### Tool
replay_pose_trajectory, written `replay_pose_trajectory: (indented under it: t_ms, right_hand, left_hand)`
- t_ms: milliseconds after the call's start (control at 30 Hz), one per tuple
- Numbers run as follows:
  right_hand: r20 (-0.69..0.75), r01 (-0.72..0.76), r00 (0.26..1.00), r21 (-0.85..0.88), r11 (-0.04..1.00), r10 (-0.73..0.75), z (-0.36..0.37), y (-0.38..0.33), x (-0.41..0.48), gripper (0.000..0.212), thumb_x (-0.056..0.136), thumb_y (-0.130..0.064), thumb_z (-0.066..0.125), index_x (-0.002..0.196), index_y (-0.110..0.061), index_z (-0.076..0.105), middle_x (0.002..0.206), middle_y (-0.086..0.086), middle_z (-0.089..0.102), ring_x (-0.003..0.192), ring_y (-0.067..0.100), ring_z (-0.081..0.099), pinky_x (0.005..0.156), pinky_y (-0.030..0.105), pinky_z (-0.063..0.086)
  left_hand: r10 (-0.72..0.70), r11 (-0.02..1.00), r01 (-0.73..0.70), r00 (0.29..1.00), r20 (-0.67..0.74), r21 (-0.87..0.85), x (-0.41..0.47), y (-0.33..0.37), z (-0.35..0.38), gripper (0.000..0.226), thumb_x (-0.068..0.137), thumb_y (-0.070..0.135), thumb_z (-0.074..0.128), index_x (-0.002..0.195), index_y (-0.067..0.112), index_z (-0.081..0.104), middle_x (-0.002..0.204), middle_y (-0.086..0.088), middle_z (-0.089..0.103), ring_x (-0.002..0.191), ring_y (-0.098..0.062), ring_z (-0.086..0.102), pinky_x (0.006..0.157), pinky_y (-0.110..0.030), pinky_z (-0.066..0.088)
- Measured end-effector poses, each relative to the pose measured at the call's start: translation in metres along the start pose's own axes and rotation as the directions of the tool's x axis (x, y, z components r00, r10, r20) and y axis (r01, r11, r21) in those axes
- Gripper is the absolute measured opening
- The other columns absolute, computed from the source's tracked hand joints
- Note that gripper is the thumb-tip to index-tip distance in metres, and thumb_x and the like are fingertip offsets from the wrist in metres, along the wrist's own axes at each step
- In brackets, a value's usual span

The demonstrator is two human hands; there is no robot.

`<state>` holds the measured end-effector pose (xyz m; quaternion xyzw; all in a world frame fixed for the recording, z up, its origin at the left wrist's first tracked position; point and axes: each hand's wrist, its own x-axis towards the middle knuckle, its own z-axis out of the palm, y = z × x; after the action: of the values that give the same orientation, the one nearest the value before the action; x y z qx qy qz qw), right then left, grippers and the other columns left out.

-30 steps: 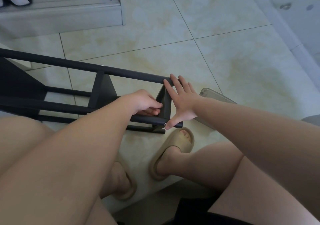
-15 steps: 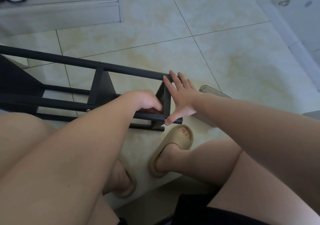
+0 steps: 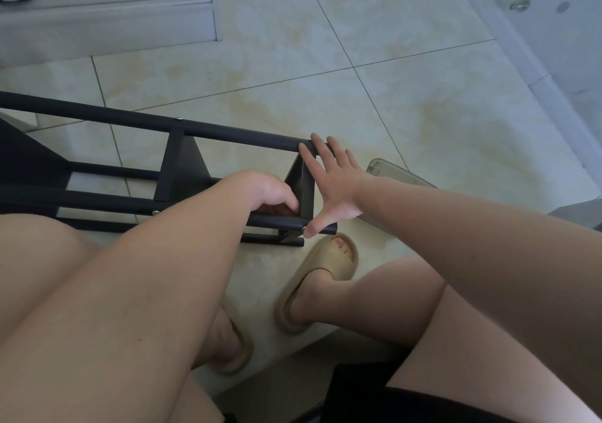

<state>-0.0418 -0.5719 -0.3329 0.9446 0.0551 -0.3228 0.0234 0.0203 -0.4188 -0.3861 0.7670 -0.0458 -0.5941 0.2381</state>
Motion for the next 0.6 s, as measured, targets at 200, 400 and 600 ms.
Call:
replay_pose_trajectory:
  t_ms: [200, 400, 600]
  right_hand:
    - [0.002, -0.007, 1.000, -0.003, 1.000, 0.007, 0.0005, -0.0008, -0.0006, 0.160, 0.050, -0.088, 0.072, 0.154, -0.023, -0.032, 0.161, 0.007, -0.038, 0.149, 0.036, -0.031, 0.124, 0.057, -0.004]
    - [0.007, -0.007, 1.000, -0.002, 1.000, 0.007, -0.0015, -0.0020, -0.0027, 0.160, 0.052, -0.086, 0.073, 0.154, -0.023, -0.032, 0.161, 0.007, -0.037, 0.149, 0.036, -0.031, 0.124, 0.057, -0.004]
    - [0.010, -0.008, 1.000, 0.003, 1.000, 0.008, -0.0026, -0.0029, -0.0030, 0.160, 0.052, -0.085, 0.074, 0.154, -0.023, -0.032, 0.161, 0.007, -0.037, 0.149, 0.036, -0.031, 0.124, 0.058, -0.004]
  left_hand:
    - [-0.010, 0.997, 0.018, 0.995, 0.102, -0.076, 0.0010, -0.0021, -0.0014, 0.031, 0.088, 0.024, 0.068, 0.059, 0.018, 0.078, 0.080, -0.004, 0.074, 0.088, -0.027, 0.062, 0.104, -0.043, 0.043]
    - [0.012, 0.996, -0.005, 0.997, 0.079, -0.088, 0.0036, -0.0029, -0.0011, 0.017, 0.086, 0.025, 0.071, 0.073, 0.015, 0.076, 0.081, -0.004, 0.073, 0.086, -0.026, 0.063, 0.098, -0.040, 0.047]
    - [0.001, 0.996, 0.010, 0.992, 0.126, -0.091, 0.0059, -0.0031, -0.0023, 0.024, 0.089, 0.022, 0.067, 0.069, 0.016, 0.077, 0.075, -0.003, 0.072, 0.078, -0.024, 0.061, 0.085, -0.035, 0.046]
